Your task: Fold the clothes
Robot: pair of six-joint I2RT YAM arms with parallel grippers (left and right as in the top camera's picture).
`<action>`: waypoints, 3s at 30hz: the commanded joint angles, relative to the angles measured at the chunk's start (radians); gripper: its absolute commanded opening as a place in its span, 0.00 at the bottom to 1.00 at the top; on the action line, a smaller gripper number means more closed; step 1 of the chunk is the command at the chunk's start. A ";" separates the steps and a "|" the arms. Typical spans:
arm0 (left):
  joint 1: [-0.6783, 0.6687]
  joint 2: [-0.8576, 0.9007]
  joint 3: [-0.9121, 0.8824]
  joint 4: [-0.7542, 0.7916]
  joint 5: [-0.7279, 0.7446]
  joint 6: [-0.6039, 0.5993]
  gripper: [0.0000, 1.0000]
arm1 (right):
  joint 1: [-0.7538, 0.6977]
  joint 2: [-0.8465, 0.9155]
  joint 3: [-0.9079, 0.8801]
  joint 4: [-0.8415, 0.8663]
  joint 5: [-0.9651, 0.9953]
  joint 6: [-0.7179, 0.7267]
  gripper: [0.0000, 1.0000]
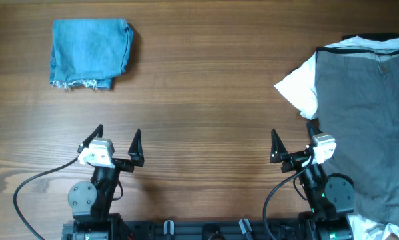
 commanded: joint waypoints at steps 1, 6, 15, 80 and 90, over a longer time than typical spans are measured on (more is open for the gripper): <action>-0.008 0.003 -0.005 -0.002 -0.006 -0.009 1.00 | -0.004 -0.002 -0.003 0.006 -0.016 0.015 1.00; -0.008 0.003 -0.005 -0.002 -0.006 -0.009 1.00 | -0.004 -0.002 -0.003 0.006 -0.016 0.015 1.00; -0.008 0.003 -0.005 -0.002 -0.006 -0.009 1.00 | -0.004 -0.002 -0.003 0.006 -0.016 0.016 1.00; -0.008 0.983 1.042 -0.728 0.168 -0.133 1.00 | -0.330 2.075 1.445 -0.400 0.198 0.172 0.74; -0.008 0.983 1.042 -0.747 0.168 -0.133 1.00 | -0.331 2.158 1.445 -0.310 0.137 0.084 0.79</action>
